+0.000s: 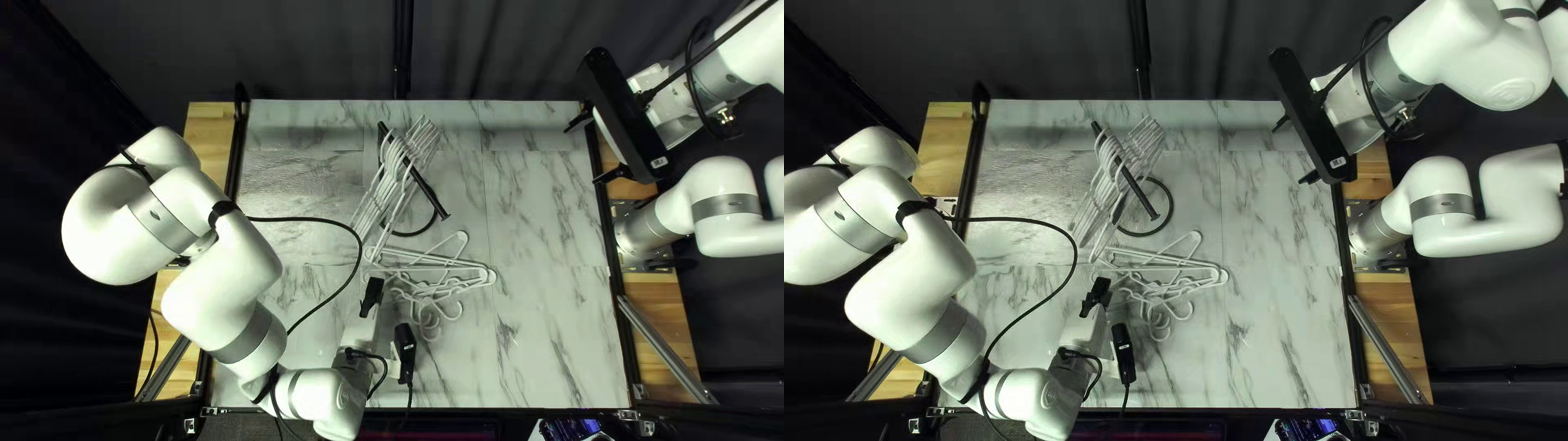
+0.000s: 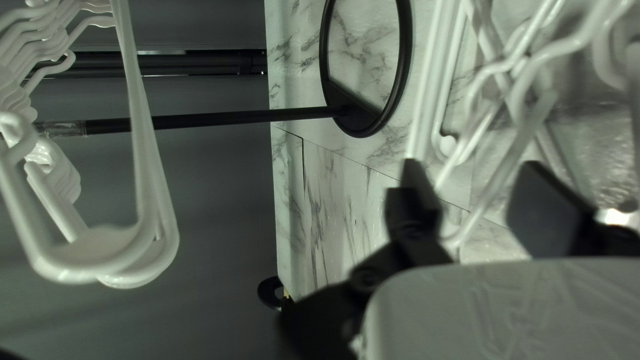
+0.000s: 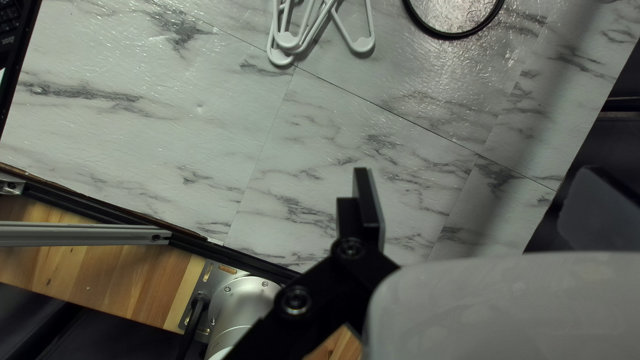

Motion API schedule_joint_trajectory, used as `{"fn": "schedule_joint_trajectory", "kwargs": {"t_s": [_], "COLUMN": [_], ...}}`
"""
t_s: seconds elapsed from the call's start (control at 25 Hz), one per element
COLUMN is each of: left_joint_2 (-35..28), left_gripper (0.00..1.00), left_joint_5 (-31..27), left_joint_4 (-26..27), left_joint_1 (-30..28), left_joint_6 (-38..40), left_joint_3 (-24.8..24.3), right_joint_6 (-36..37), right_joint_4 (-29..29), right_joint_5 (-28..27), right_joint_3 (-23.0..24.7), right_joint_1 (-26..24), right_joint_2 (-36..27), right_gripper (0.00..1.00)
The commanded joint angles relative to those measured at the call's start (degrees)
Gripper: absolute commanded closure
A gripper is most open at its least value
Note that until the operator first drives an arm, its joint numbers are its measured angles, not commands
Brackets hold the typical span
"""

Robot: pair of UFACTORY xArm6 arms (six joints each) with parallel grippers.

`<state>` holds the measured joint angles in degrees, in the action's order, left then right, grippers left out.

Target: Remove hangers from rack and place onto table

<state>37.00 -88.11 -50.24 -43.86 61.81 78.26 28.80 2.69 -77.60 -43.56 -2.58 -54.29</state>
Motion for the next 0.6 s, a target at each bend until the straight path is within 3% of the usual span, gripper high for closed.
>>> {"fn": "schedule_joint_trajectory", "kwargs": {"t_s": [0.04, 0.36, 0.6], "left_joint_2": [-5.5, -19.2, -27.5], "left_gripper": [0.0, 0.0, 0.0], "left_joint_5": [3.9, 12.1, 13.2], "left_joint_4": [2.5, 5.7, 7.4], "left_joint_1": [1.5, 1.3, -3.3], "left_joint_6": [-1.7, 0.0, 4.7], "left_joint_3": [-2.4, -8.2, -10.3], "right_joint_6": [0.0, 0.0, 0.0], "right_joint_4": [0.0, 0.0, 0.0], "right_joint_5": [0.0, 0.0, 0.0], "right_joint_3": [0.0, 0.0, 0.0], "right_joint_1": [0.0, 0.0, 0.0], "right_joint_2": [0.0, 0.0, 0.0], "right_gripper": [0.0, 0.0, 0.0]}}
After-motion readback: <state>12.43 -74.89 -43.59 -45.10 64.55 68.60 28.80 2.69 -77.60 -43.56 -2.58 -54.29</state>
